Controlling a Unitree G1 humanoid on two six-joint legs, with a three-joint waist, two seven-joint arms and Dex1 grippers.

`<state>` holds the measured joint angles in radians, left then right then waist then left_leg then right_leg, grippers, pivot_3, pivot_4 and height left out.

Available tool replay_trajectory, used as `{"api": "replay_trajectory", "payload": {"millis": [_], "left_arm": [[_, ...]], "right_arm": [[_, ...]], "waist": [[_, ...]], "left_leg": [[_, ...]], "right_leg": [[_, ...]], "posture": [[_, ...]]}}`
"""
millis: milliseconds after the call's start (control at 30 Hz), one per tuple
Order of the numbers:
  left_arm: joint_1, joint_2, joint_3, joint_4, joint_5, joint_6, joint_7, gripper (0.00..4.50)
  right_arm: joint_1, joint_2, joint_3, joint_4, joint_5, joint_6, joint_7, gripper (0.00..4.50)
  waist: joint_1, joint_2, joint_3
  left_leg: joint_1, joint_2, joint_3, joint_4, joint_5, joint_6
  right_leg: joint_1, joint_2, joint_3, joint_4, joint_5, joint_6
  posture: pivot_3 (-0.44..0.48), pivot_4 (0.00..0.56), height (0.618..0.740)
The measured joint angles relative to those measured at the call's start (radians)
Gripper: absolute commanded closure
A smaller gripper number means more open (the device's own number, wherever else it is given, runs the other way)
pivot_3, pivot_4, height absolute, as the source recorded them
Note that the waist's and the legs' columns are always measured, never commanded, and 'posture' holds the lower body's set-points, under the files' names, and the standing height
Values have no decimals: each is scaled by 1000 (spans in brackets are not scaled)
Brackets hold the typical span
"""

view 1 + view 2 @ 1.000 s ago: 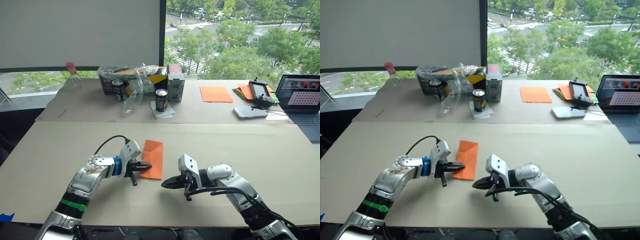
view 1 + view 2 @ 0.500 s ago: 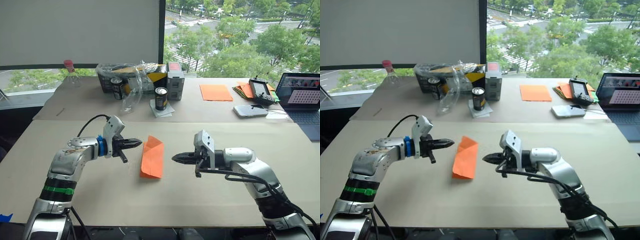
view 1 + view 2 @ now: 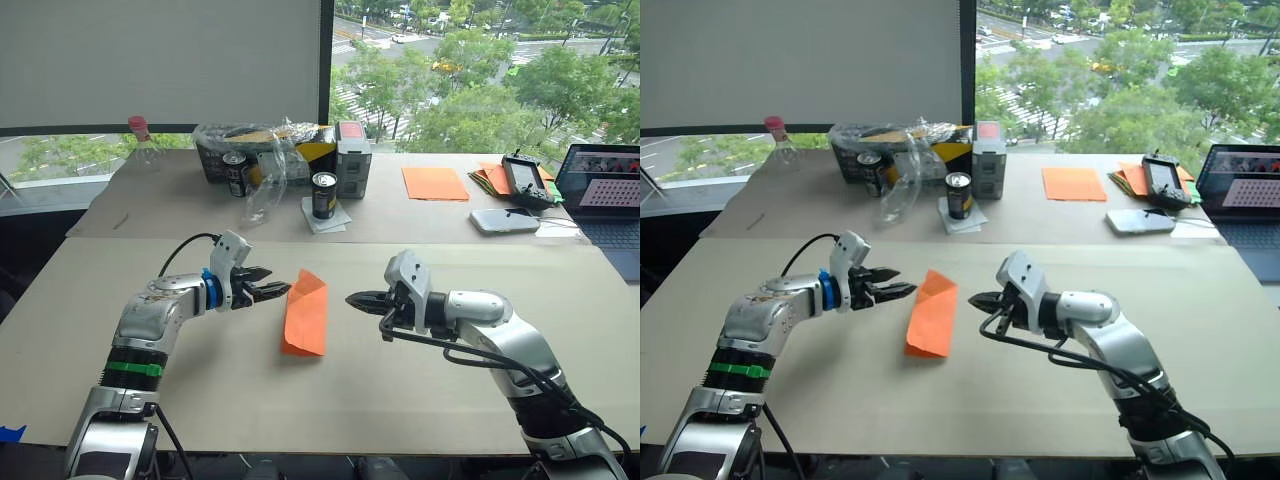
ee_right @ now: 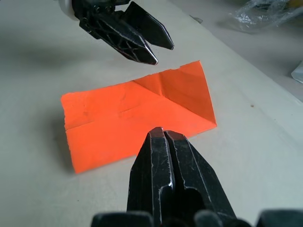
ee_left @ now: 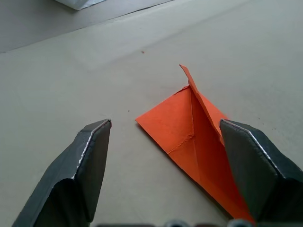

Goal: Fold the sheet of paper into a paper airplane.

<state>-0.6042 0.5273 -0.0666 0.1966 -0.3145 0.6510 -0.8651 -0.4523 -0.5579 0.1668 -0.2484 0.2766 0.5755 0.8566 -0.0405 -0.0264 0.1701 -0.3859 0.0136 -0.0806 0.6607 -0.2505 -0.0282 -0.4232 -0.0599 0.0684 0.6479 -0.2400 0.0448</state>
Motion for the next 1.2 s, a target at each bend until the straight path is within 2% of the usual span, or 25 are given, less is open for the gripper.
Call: {"api": "replay_trajectory", "payload": {"millis": [200,233,467,600,667,833,1067,1200], "left_arm": [[-23,-4,-15,54,18,-69,-21,40],[-27,-1,-6,61,16,-80,-24,614],[-28,38,56,100,-6,-130,-102,2963],[-28,51,10,111,41,-261,-166,4306],[-35,33,-31,164,92,-366,-181,4408],[-49,-21,-116,244,163,-475,-226,4408],[-51,-82,-132,252,146,-461,-314,4408],[-53,-123,-173,269,178,-408,-300,4408]], "right_arm": [[14,-22,-7,-2,-7,0,-29,4500],[21,-25,-11,-3,-9,0,-33,4500],[33,-31,-23,-9,-12,0,-49,4500],[33,-31,-23,-9,-19,-1,-54,4500],[32,-31,-23,-6,-21,-3,-56,4500],[18,-26,-20,2,-28,-7,-56,4500],[16,-27,-20,5,-38,-8,-56,4500],[2,-28,-20,8,-40,-8,-56,4500]], "waist": [[-2,0,0],[-3,0,0],[-2,0,0],[2,0,0],[4,0,0],[2,0,0],[-2,0,0],[-2,0,0]], "left_leg": [[0,0,0,0,0,0],[0,0,0,0,0,0],[0,0,0,0,0,0],[0,0,0,0,0,0],[0,0,0,0,0,0],[0,0,0,0,0,0],[0,0,0,1,0,0],[0,0,0,1,0,0]], "right_leg": [[0,0,0,0,0,0],[0,0,0,0,0,0],[0,0,0,0,0,0],[0,0,0,0,0,0],[1,0,0,0,0,0],[0,0,0,0,0,0],[0,0,0,1,0,0],[1,0,0,1,0,0]], "posture": [[0,150,730],[0,150,730],[0,150,730],[0,150,730],[0,150,730],[0,150,730],[0,150,730],[0,150,730]]}}
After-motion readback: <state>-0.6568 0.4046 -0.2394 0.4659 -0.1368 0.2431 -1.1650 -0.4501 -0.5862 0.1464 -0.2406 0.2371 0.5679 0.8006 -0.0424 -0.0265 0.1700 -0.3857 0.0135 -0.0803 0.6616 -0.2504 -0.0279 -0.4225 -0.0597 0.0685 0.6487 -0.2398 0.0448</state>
